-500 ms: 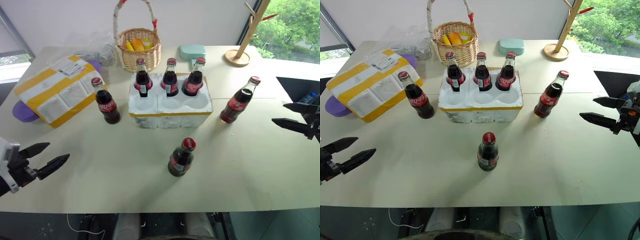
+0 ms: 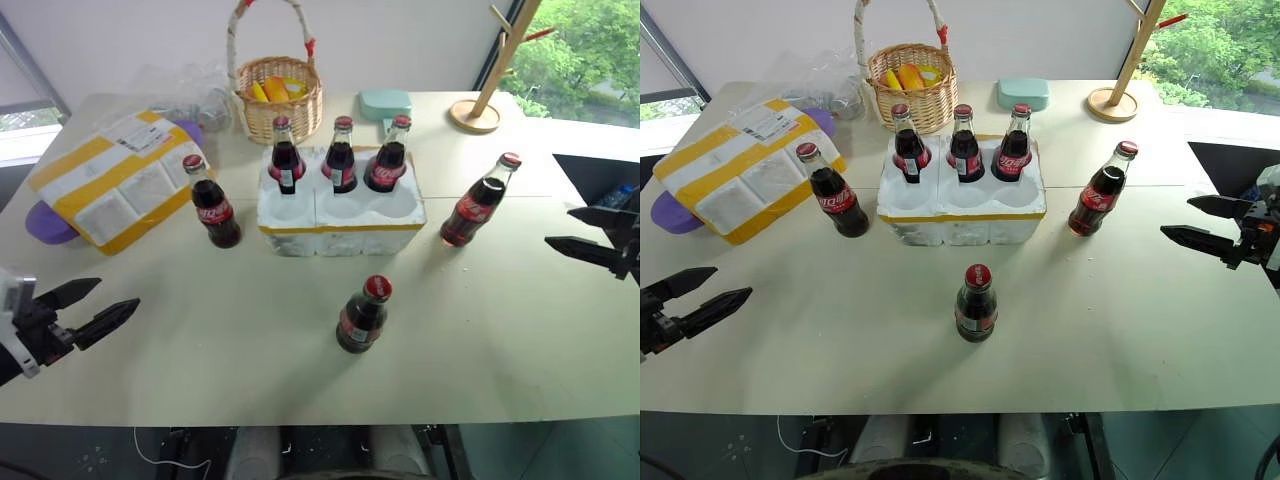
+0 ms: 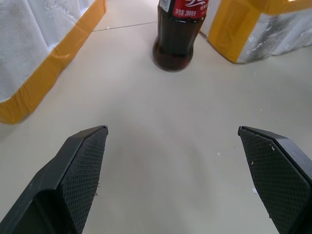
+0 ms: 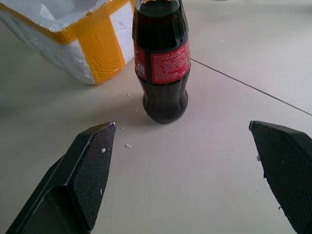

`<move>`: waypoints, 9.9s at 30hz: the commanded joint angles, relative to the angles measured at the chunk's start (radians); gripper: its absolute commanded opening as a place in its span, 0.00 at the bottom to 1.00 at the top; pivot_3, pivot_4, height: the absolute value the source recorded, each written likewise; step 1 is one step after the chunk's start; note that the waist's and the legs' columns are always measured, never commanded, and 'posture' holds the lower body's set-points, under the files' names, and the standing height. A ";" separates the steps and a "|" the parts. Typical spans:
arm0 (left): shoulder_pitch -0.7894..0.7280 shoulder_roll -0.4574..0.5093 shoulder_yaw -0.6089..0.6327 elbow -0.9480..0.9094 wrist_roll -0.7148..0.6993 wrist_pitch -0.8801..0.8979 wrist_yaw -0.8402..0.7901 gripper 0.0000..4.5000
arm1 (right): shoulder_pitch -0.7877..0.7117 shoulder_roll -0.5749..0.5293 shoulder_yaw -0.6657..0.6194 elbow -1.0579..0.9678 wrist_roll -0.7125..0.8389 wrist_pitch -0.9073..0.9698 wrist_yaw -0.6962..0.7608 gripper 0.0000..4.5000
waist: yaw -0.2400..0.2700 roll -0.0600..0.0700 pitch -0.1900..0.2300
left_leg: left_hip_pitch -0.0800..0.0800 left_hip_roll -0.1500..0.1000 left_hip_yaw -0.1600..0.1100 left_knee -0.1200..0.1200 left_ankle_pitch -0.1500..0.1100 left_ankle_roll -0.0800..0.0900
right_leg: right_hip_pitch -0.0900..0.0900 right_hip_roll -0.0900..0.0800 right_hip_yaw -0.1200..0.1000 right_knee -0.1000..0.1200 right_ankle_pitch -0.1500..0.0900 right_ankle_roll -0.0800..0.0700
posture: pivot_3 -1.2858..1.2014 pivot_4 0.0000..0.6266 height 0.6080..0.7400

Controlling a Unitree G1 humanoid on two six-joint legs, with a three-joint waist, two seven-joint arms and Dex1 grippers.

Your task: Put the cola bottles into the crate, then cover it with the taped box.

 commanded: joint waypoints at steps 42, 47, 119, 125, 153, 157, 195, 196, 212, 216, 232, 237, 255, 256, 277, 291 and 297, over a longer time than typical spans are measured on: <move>-1.034 -0.161 -0.722 0.842 0.419 -0.374 -0.145 1.00 | 0.023 -0.076 -0.291 -0.863 0.598 0.637 -0.103 1.00 | 0.009 -0.002 0.002 | 0.000 -0.002 0.004 0.002 0.000 0.001 | 0.002 0.001 0.000 0.002 0.004 0.007 | 0.52 0.24 1.00; -1.031 -0.167 -0.720 0.831 0.405 -0.357 -0.190 0.70 | 0.032 -0.076 -0.297 -0.883 0.624 0.640 -0.124 1.00 | 0.008 -0.002 0.002 | 0.000 -0.002 0.004 0.003 0.000 0.001 | 0.002 0.001 0.000 0.002 0.004 0.007 | 0.52 0.24 1.00; -1.036 0.148 -0.600 0.202 0.038 0.276 -0.547 1.00 | 0.473 0.113 -0.264 -1.062 0.455 0.436 -0.300 1.00 | 0.029 -0.012 0.008 | -0.001 -0.002 -0.005 0.006 0.000 0.001 | 0.006 0.005 -0.001 0.002 0.004 0.010 | 0.52 0.24 1.00; -0.800 0.196 -0.622 -0.011 0.058 0.183 -0.502 1.00 | 0.596 0.158 -0.103 -1.174 0.367 0.354 -0.264 1.00 | 0.030 -0.013 0.008 | 0.000 -0.002 -0.007 0.006 0.001 0.000 | 0.007 0.005 -0.001 0.002 0.004 0.010 | 0.52 0.24 1.00; -0.882 0.115 -0.755 0.006 0.079 0.072 -0.387 1.00 | 0.258 0.437 0.408 -1.001 0.245 0.268 -0.299 1.00 | 0.030 -0.013 0.008 | 0.000 -0.003 -0.009 0.006 0.001 -0.001 | 0.007 0.008 -0.001 0.002 0.004 0.009 | 0.52 0.24 1.00; -0.886 0.114 -0.756 0.002 0.077 0.074 -0.380 1.00 | 0.266 0.452 0.424 -0.996 0.244 0.270 -0.295 0.82 | 0.030 -0.013 0.008 | 0.000 -0.003 -0.009 0.006 0.001 -0.001 | 0.007 0.008 -0.001 0.002 0.004 0.009 | 0.52 0.24 1.00; -0.908 0.043 -0.731 0.033 0.086 0.036 -0.266 1.00 | -0.441 0.666 0.420 -0.341 -0.013 0.140 -0.467 0.63 | 0.020 -0.011 0.009 | -0.003 0.001 -0.004 0.003 0.006 -0.009 | 0.002 0.012 -0.001 0.002 0.005 0.008 | 0.52 0.24 1.00; -0.909 0.041 -0.732 0.035 0.085 0.034 -0.264 1.00 | -0.439 0.675 0.431 -0.333 -0.029 0.132 -0.462 0.63 | 0.019 -0.011 0.009 | -0.003 0.001 -0.004 0.003 0.006 -0.009 | 0.002 0.012 -0.001 0.002 0.005 0.008 | 0.52 0.24 1.00; -0.925 -0.009 -0.737 0.037 0.063 0.033 -0.222 1.00 | -0.289 0.603 0.288 -0.648 0.017 0.292 -0.518 1.00 | 0.015 -0.011 0.009 | -0.002 0.001 -0.005 0.003 0.007 -0.011 | 0.003 0.012 -0.001 0.002 0.005 0.008 | 0.52 0.24 1.00; -0.944 -0.028 -0.757 0.061 0.071 0.022 -0.233 1.00 | -0.133 0.525 0.138 -0.918 0.158 0.469 -0.586 1.00 | 0.025 -0.011 0.009 | -0.002 0.000 -0.005 0.003 0.007 -0.011 | 0.003 0.011 -0.001 0.002 0.005 0.008 | 0.52 0.24 1.00; -1.086 -0.114 -0.854 0.200 0.134 -0.039 -0.323 1.00 | 0.372 0.499 -0.289 -1.181 0.299 0.628 -0.912 1.00 | 0.027 -0.012 0.008 | -0.001 0.000 -0.007 0.003 0.005 -0.006 | 0.004 0.013 -0.001 0.002 0.005 0.007 | 0.52 0.24 1.00; -1.082 -0.120 -0.852 0.191 0.136 -0.036 -0.320 1.00 | 0.332 0.533 -0.252 -1.088 0.240 0.547 -0.978 1.00 | 0.025 -0.011 0.008 | -0.001 0.001 -0.007 0.003 0.005 -0.006 | 0.004 0.013 -0.001 0.002 0.005 0.007 | 0.52 0.24 1.00; -1.030 -0.074 -0.796 0.100 0.108 0.013 -0.257 1.00 | 0.036 0.562 -0.053 -0.604 0.092 0.307 -0.951 1.00 | 0.027 -0.011 0.008 | -0.001 0.001 -0.009 0.003 0.005 -0.007 | 0.004 0.014 -0.001 0.002 0.005 0.007 | 0.52 0.24 1.00; -1.029 -0.072 -0.793 0.097 0.105 0.017 -0.254 1.00 | 0.026 0.565 -0.046 -0.584 0.087 0.297 -0.948 1.00 | 0.027 -0.011 0.008 | -0.001 0.001 -0.009 0.003 0.005 -0.007 | 0.004 0.014 -0.001 0.002 0.005 0.007 | 0.52 0.24 1.00; -1.020 -0.071 -0.785 0.093 0.110 0.019 -0.245 1.00 | -0.252 0.579 0.016 -0.674 0.162 0.270 -0.892 0.62 | 0.001 -0.003 0.013 | -0.001 0.001 -0.009 0.002 0.009 -0.013 | 0.002 0.014 -0.001 0.003 0.005 0.007 | 0.52 0.24 1.00; -0.981 -0.053 -0.753 0.057 0.097 0.029 -0.217 1.00 | -0.236 0.602 0.149 -0.779 0.190 0.339 -0.816 0.62 | 0.007 -0.003 0.013 | -0.002 0.002 -0.007 0.002 0.009 -0.014 | 0.003 0.014 -0.001 0.002 0.005 0.007 | 0.52 0.24 1.00; -0.979 -0.049 -0.752 0.054 0.091 0.030 -0.206 1.00 | -0.218 0.565 0.223 -0.731 0.079 0.280 -0.772 0.62 | 0.005 -0.003 0.013 | -0.002 0.002 -0.007 0.002 0.009 -0.013 | 0.003 0.015 -0.001 0.002 0.005 0.007 | 0.52 0.24 1.00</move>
